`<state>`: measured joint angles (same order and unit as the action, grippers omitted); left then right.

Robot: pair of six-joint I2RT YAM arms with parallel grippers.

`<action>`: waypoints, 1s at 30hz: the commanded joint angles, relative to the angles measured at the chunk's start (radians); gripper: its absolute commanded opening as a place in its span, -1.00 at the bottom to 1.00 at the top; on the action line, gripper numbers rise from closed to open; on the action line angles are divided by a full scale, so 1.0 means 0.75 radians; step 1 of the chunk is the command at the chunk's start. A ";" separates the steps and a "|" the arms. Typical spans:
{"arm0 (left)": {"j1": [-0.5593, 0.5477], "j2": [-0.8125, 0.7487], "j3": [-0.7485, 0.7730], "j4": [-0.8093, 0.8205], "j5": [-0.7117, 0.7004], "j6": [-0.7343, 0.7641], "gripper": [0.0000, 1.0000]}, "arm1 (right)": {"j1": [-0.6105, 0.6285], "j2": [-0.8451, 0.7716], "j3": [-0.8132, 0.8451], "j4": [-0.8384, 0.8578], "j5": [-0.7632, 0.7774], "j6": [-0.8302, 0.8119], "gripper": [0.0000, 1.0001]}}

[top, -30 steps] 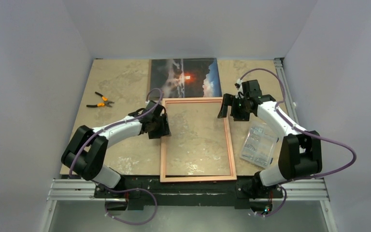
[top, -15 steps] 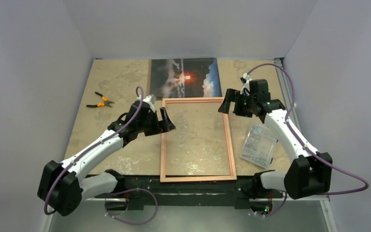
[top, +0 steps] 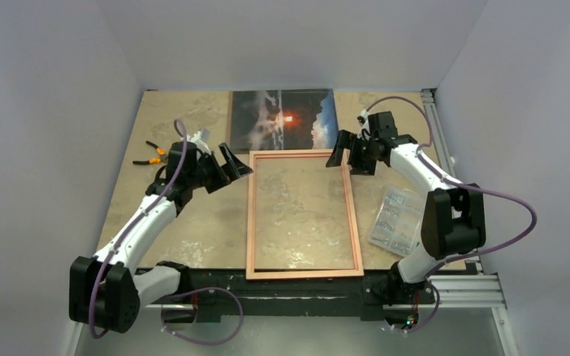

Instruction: Put the photo into the frame

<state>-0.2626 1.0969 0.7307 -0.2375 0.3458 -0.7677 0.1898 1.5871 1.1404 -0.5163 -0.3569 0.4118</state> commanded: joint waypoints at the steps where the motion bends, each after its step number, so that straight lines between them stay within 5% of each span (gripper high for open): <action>1: 0.198 0.130 0.033 0.181 0.263 -0.041 0.99 | 0.001 0.001 0.102 0.064 0.046 0.082 0.94; 8: 0.401 0.493 0.334 0.109 0.350 -0.008 1.00 | -0.005 0.157 0.278 0.048 0.125 0.084 0.97; 19: 0.414 1.100 1.020 -0.352 0.091 0.159 0.97 | -0.026 0.656 0.893 -0.168 0.250 0.086 0.96; 25: 0.414 1.321 1.247 -0.436 0.032 0.172 0.65 | -0.029 0.890 1.203 -0.252 0.229 0.107 0.89; 30: 0.416 1.390 1.313 -0.461 0.014 0.179 0.59 | -0.028 0.988 1.287 -0.221 0.153 0.148 0.71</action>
<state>0.0437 2.1292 1.6497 -0.5438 0.3843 -0.6605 0.1688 2.3154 2.0388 -0.6662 -0.2035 0.4911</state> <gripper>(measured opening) 0.802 0.885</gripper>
